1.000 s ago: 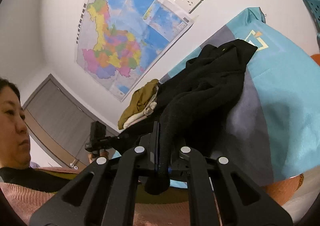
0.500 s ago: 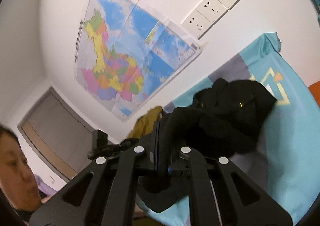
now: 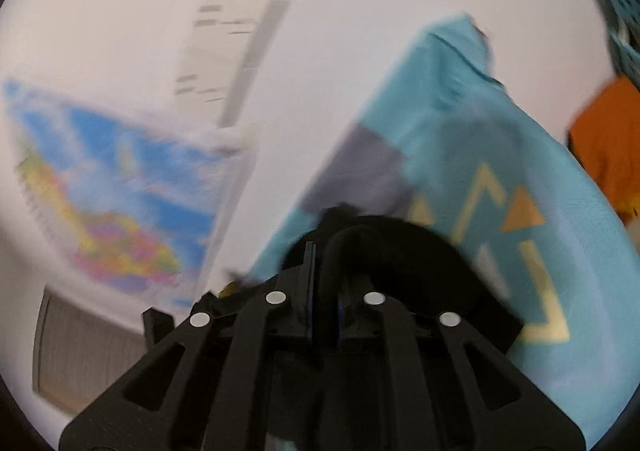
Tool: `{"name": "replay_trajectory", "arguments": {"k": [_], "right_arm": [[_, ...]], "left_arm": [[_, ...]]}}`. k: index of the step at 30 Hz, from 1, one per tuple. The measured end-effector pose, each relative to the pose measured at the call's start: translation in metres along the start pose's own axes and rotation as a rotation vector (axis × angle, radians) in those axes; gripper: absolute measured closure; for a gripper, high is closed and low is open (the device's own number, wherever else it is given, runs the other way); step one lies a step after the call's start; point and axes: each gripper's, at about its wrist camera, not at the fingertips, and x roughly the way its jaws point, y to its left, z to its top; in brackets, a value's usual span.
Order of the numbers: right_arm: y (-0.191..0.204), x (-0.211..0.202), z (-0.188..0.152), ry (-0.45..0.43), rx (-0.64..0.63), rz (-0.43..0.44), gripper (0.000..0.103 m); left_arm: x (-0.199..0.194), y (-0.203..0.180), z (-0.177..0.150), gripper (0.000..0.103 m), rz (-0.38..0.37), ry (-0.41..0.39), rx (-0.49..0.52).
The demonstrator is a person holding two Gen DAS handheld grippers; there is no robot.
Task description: Fold large clothes
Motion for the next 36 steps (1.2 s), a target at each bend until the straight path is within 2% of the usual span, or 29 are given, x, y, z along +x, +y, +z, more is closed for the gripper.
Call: {"name": "replay_trajectory", "arguments": {"k": [1,2,3,5,6,7,8,9,10,11,14,17,18,19,20,21,22,24,25,28,29,30,31,32,34,36], "right_arm": [[-0.008,0.007,0.002,0.007,0.023,-0.039,0.084],[-0.016,0.013,0.004,0.014,0.040,-0.080,0.064],[-0.020,0.015,0.003,0.010,0.043,-0.099,0.055],[-0.014,0.013,-0.001,0.011,-0.025,-0.131,0.054],[-0.005,0.007,-0.004,-0.002,-0.074,-0.167,0.049],[0.006,0.001,-0.009,-0.019,-0.128,-0.193,0.049],[0.027,-0.008,-0.018,-0.027,-0.237,-0.188,0.047],[0.049,-0.014,-0.031,-0.029,-0.344,-0.178,0.037],[0.071,-0.017,-0.047,-0.028,-0.458,-0.175,0.031],[0.089,-0.018,-0.063,-0.009,-0.554,-0.161,0.027],[0.137,0.001,-0.128,0.125,-0.842,-0.100,0.021],[0.156,0.038,-0.184,0.230,-1.082,-0.164,0.021],[0.155,0.054,-0.198,0.270,-1.136,-0.210,0.021],[0.150,0.070,-0.206,0.297,-1.173,-0.276,0.022],[0.145,0.081,-0.210,0.314,-1.185,-0.316,0.029],[0.139,0.091,-0.210,0.332,-1.189,-0.350,0.052],[0.134,0.093,-0.208,0.340,-1.178,-0.352,0.087],[0.134,0.084,-0.189,0.331,-1.090,-0.271,0.097],[0.141,0.070,-0.176,0.282,-1.048,-0.210,0.099],[0.160,0.032,-0.132,0.117,-0.917,-0.097,0.099],[0.163,0.017,-0.112,0.037,-0.867,-0.077,0.099],[0.163,0.009,-0.094,-0.035,-0.818,-0.078,0.099],[0.159,0.007,-0.077,-0.077,-0.753,-0.076,0.099],[0.153,0.013,-0.066,-0.080,-0.708,-0.078,0.099],[0.133,0.040,-0.048,-0.022,-0.629,-0.140,0.099],[0.109,0.081,-0.046,0.097,-0.608,-0.242,0.097]], "left_arm": [[0.006,0.005,0.006,0.072,0.026,0.003,-0.026],[0.009,0.012,0.011,0.064,0.025,0.001,-0.043],[0.010,0.020,0.014,0.057,0.002,0.000,-0.068],[0.005,0.030,0.013,0.056,-0.040,-0.017,-0.096],[-0.003,0.033,0.008,0.054,-0.044,-0.033,-0.085],[-0.009,0.031,0.003,0.053,-0.037,-0.050,-0.060],[-0.018,0.026,-0.006,0.051,-0.014,-0.078,-0.005],[-0.024,0.021,-0.012,0.046,0.006,-0.095,0.033],[-0.033,0.012,-0.026,0.043,0.050,-0.121,0.116],[-0.035,0.008,-0.033,0.039,0.072,-0.129,0.150],[-0.039,-0.011,-0.065,0.038,0.116,-0.124,0.266],[-0.028,-0.024,-0.087,0.037,0.187,-0.107,0.357],[-0.023,-0.026,-0.092,0.038,0.212,-0.094,0.374],[-0.014,-0.025,-0.095,0.038,0.223,-0.070,0.381],[-0.008,-0.023,-0.096,0.043,0.217,-0.048,0.374],[-0.003,-0.018,-0.096,0.058,0.221,-0.026,0.362],[0.003,-0.016,-0.095,0.066,0.231,-0.013,0.350],[0.005,-0.011,-0.090,0.099,0.196,0.011,0.316],[-0.003,-0.012,-0.086,0.100,0.144,0.004,0.300],[-0.033,-0.019,-0.071,0.099,0.069,-0.087,0.274],[-0.042,-0.021,-0.065,0.093,0.054,-0.125,0.262],[-0.049,-0.021,-0.061,0.080,0.054,-0.167,0.254],[-0.056,-0.021,-0.057,0.072,0.078,-0.219,0.254],[-0.057,-0.020,-0.055,0.058,0.103,-0.241,0.256],[-0.050,-0.012,-0.053,0.055,0.138,-0.238,0.240],[-0.034,-0.004,-0.059,0.052,0.155,-0.191,0.237]]}}
